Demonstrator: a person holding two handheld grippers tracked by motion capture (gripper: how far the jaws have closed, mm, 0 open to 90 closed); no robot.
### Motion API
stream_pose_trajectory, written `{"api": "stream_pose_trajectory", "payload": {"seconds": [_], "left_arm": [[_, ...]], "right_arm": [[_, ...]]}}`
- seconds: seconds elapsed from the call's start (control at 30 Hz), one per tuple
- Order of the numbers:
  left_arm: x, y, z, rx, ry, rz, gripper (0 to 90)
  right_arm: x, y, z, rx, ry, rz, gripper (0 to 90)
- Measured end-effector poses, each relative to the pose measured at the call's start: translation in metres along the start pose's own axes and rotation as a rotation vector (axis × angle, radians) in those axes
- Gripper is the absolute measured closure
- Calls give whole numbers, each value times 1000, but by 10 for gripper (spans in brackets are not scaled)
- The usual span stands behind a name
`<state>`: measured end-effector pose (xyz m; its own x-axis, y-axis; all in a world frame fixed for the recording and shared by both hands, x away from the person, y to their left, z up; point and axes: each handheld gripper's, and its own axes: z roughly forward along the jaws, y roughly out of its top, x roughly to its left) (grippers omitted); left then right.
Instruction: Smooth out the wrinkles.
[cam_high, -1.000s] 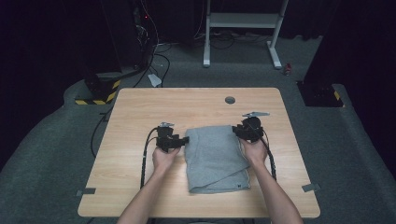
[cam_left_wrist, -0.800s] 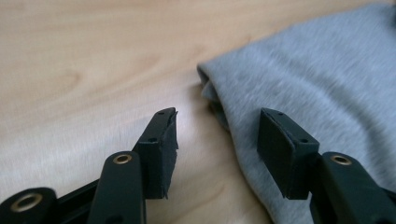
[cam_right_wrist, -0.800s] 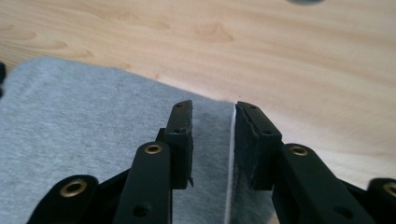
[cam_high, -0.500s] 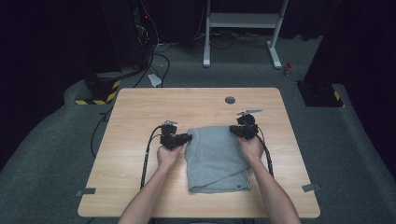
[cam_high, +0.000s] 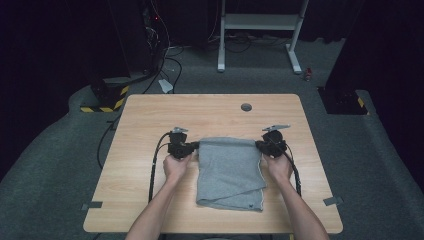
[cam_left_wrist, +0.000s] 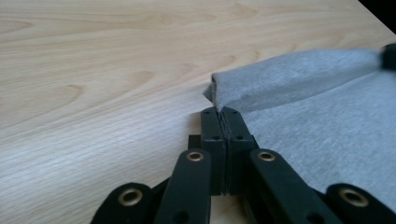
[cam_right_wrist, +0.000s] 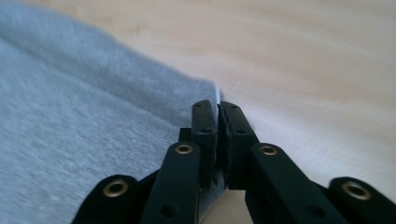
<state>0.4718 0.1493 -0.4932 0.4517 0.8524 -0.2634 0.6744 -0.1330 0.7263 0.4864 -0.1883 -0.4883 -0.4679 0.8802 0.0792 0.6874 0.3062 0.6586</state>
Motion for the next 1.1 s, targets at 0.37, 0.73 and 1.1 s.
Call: {"api": "stream_pose_trajectory", "payload": {"seconds": [0.37,0.73,1.1], "left_arm": [[-67,-21,-9,58,-87,313,530],[-66,-53,-20,109,-74,312,503],[-56,-57,-9,104,-56,244,504]], "right_arm": [[41,-25,-34,-88,49,-98,684],[30,-61,-40,-89,56,-40,593],[48,-63,-21,-15,66,-96,561]]}}
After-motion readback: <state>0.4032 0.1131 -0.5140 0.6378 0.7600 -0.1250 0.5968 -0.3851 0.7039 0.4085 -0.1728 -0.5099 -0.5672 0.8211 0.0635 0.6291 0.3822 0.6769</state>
